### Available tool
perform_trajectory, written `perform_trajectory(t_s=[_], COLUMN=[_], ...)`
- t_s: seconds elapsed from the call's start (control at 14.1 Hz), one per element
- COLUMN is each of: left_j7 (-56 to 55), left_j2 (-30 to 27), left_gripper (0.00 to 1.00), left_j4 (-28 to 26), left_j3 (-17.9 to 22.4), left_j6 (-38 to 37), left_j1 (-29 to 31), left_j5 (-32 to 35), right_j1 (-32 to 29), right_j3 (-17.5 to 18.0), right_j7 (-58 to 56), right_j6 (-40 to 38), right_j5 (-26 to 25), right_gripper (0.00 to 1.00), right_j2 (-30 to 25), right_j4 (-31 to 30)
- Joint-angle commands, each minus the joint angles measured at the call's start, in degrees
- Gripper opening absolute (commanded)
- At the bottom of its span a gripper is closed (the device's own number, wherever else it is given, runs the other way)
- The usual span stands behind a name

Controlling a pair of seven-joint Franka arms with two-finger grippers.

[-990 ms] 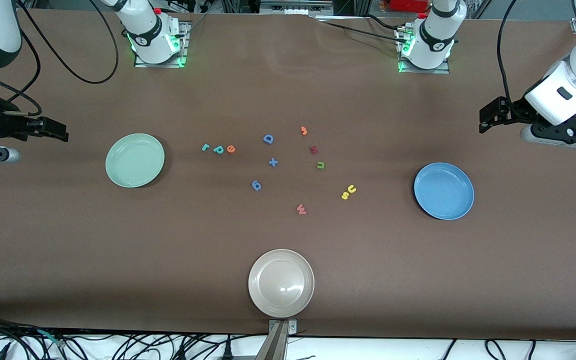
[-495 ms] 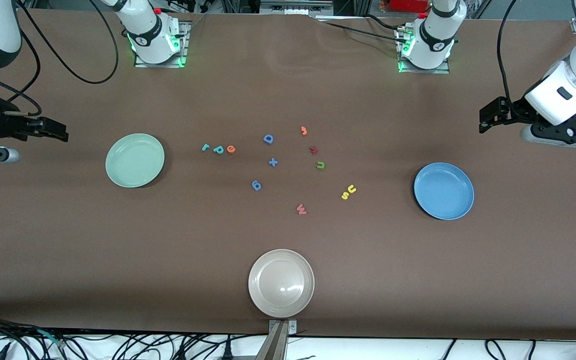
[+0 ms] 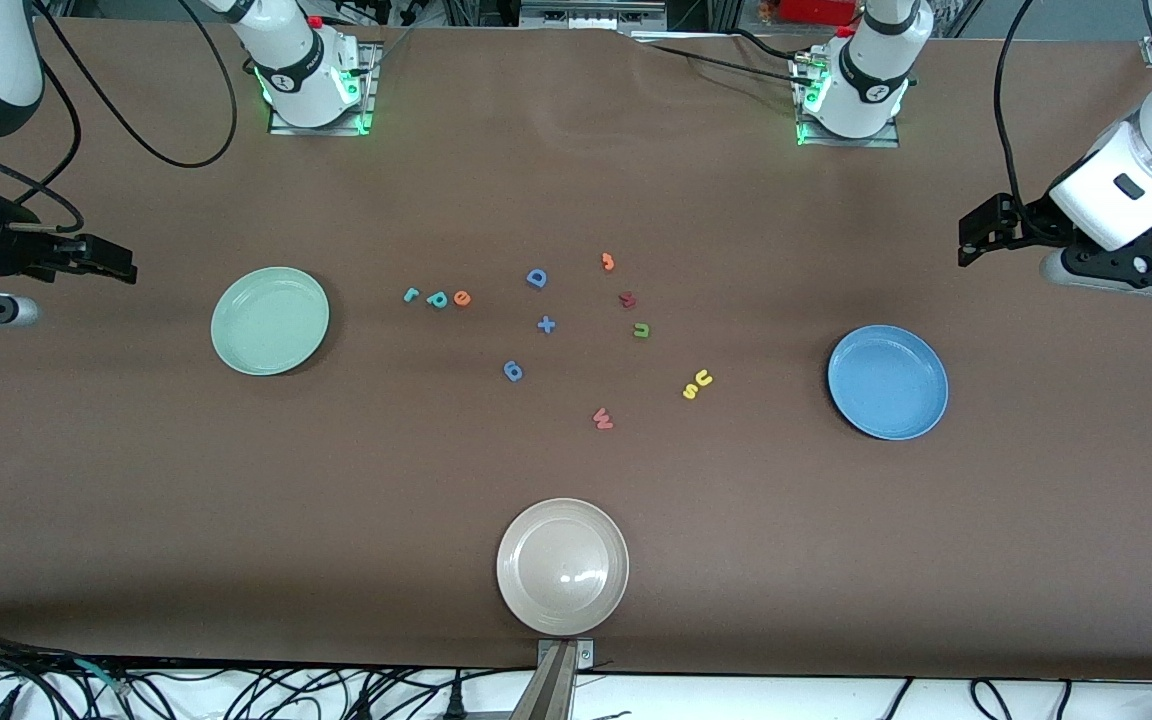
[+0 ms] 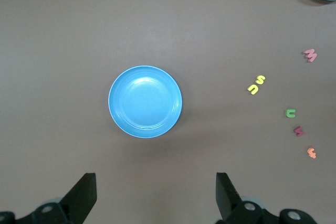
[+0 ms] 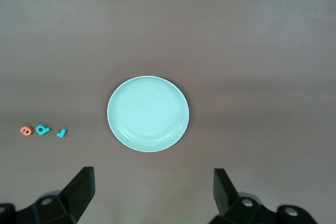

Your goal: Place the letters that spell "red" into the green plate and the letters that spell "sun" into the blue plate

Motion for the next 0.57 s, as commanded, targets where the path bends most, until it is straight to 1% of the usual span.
perform_trajectory(t_s=[0.0, 0.49], left_j7=[0.83, 0.83], left_j2=[0.23, 0.23], left_gripper=[1.0, 1.0], left_j4=[1.24, 1.24], left_j3=[0.07, 0.07], left_j6=[-0.75, -0.75], left_j1=[-0.27, -0.19], left_j5=[0.62, 0.62], right_j1=[-0.21, 0.49], right_j3=[0.0, 0.26], right_j7=[0.24, -0.02], right_j6=[-0.79, -1.15], right_j5=[0.88, 0.97], right_gripper=[1.0, 1.0], right_j2=[0.28, 0.36], right_j4=[1.15, 0.98])
